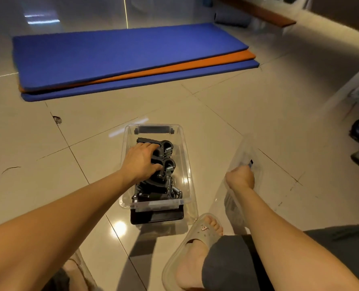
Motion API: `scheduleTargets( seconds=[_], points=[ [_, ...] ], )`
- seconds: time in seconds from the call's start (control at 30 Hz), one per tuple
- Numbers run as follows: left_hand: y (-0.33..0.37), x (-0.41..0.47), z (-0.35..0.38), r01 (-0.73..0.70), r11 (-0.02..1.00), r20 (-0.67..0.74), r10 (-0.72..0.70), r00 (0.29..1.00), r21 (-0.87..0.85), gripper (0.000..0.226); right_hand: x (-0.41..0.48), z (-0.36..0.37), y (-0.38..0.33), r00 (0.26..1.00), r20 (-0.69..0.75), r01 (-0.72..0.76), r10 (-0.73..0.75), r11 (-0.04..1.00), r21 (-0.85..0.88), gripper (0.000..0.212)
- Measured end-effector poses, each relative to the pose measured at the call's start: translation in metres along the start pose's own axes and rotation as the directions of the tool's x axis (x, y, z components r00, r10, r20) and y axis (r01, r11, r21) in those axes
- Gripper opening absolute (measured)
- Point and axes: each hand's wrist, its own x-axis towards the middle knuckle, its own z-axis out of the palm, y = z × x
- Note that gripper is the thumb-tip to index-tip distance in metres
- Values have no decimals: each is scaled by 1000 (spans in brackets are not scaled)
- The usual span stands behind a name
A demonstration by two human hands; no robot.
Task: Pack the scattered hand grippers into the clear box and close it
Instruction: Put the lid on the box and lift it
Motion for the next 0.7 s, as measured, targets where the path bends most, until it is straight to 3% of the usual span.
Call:
scheduleTargets(
  seconds=[0.07, 0.2, 0.33, 0.7],
  points=[
    [15, -9, -5, -5, 999, -14, 4, 1000, -42, 70, -12, -12, -4, 999, -3, 44, -44, 998, 35, 39],
    [46, -28, -15, -31, 992, -58, 23, 998, -125, 67, -43, -33, -14, 985, -51, 168, -164, 981, 93, 12],
    [78, -47, -25, -73, 981, -85, 58, 995, -182, 67, -74, -57, -21, 961, -74, 276, -267, 950, 146, 22],
    [160, -98, -82, -194, 955, -195, 151, 969, -223, 67, -157, -133, -35, 868, -207, 494, -451, 821, 286, 12]
  ],
)
